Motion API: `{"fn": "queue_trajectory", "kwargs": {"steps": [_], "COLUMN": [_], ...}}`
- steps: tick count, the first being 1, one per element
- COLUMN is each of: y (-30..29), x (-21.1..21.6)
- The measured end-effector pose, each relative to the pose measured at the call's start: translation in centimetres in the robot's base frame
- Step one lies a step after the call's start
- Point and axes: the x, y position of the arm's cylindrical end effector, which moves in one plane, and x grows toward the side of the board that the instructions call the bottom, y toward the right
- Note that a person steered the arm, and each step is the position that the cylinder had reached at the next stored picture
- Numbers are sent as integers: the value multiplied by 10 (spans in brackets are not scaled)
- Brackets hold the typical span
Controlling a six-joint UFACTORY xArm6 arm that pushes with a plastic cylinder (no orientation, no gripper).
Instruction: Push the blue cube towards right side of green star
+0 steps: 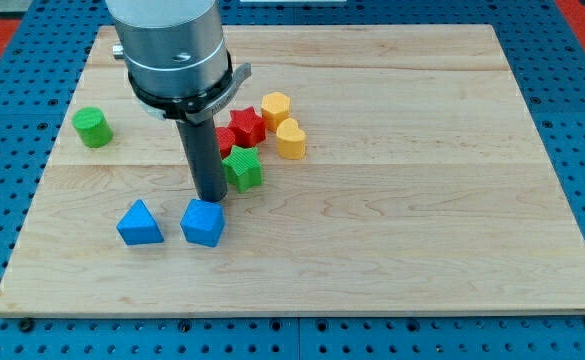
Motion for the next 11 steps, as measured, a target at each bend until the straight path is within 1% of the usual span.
{"fn": "queue_trajectory", "kwargs": {"steps": [1,2,3,4,5,6,7,8,9,10,11], "y": [22,47,78,148,59,-35,-89,-131,-125,-54,7], "x": [-15,-16,24,64,85,92,112,84,55,69,70]}}
